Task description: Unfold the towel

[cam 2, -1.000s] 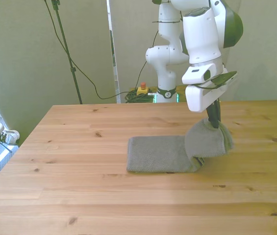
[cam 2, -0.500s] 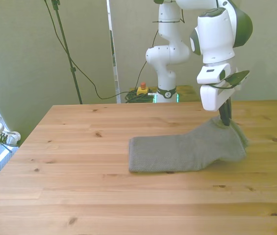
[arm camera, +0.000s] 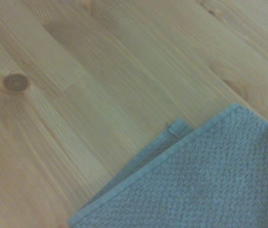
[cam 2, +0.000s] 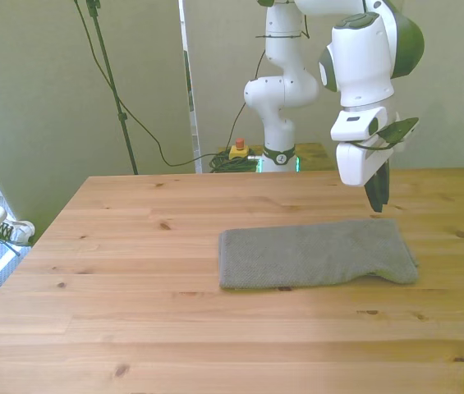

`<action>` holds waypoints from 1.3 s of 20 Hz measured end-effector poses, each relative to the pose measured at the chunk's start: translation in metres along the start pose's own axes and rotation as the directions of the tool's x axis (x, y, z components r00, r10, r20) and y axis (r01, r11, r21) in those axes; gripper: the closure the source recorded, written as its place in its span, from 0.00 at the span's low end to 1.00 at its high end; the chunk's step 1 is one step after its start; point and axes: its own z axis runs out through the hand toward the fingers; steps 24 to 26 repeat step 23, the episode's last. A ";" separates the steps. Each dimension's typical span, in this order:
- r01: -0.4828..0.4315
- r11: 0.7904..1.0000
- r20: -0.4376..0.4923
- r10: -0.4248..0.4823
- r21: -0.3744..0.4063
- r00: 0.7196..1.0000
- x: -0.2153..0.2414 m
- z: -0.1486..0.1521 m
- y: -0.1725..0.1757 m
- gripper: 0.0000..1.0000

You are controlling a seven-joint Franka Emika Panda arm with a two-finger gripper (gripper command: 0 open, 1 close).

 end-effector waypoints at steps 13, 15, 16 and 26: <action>-0.557 0.819 -0.235 0.520 -0.135 0.821 0.001 -0.009 0.048 0.00; -0.627 0.768 -0.286 0.576 -0.133 0.766 -0.023 -0.020 0.048 0.00; -0.657 0.744 -0.312 0.599 -0.126 0.738 -0.037 -0.025 0.047 0.00; -0.687 0.717 -0.332 0.623 -0.119 0.708 -0.129 -0.051 0.012 0.00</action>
